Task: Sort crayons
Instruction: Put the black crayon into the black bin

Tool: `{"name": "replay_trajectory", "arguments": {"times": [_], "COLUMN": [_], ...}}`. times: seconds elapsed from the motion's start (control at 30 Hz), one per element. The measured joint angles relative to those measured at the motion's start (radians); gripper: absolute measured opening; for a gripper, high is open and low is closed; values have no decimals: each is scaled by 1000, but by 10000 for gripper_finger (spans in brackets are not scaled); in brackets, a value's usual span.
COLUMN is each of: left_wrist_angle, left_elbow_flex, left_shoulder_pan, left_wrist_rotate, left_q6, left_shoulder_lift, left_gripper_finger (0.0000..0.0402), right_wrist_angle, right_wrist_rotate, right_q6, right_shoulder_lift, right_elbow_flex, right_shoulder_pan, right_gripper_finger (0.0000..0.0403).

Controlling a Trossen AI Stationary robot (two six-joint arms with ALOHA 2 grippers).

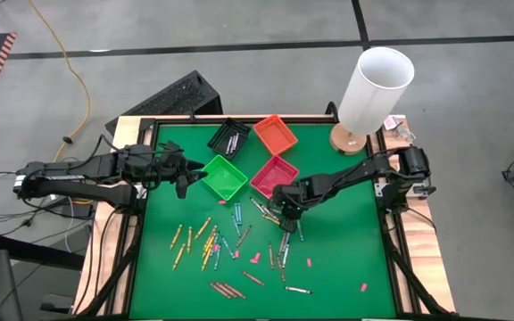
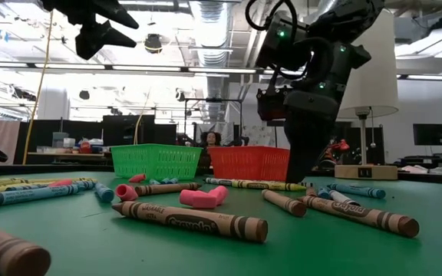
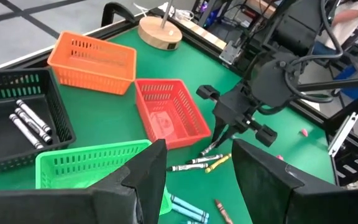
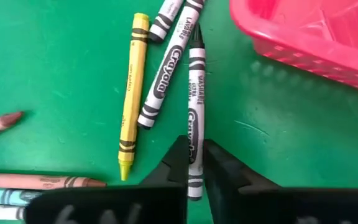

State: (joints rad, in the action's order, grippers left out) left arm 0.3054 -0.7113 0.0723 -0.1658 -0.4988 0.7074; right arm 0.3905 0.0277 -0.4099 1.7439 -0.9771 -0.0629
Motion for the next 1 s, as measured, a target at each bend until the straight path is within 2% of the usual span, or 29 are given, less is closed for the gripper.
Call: {"name": "replay_trajectory", "arguments": {"times": [0.13, 0.3, 0.5, 0.77, 1.0], "left_wrist_angle": [-1, -2, -3, -6, -5], "left_elbow_flex": [0, 0, 0, 0, 0], "left_shoulder_pan": [0, 0, 0, 0, 0], "left_wrist_rotate": [-5, -7, -7, -7, -7], "left_q6": [0, 0, 0, 1, 0], "left_shoulder_lift": [0, 0, 0, 0, 0], "left_gripper_finger": [171, 171, 171, 171, 171], "right_wrist_angle": [5, 28, 129, 246, 279], "right_wrist_rotate": [0, 0, -1, 8, 28], "right_q6": [-5, -36, -21, 13, 73], "right_shoulder_lift": [1, -6, -18, -30, -31], "right_elbow_flex": [0, -6, -77, -221, -364], "right_shoulder_pan": [1, 0, -2, 0, 21], "right_gripper_finger": [7, 6, 3, 2, 2]}}
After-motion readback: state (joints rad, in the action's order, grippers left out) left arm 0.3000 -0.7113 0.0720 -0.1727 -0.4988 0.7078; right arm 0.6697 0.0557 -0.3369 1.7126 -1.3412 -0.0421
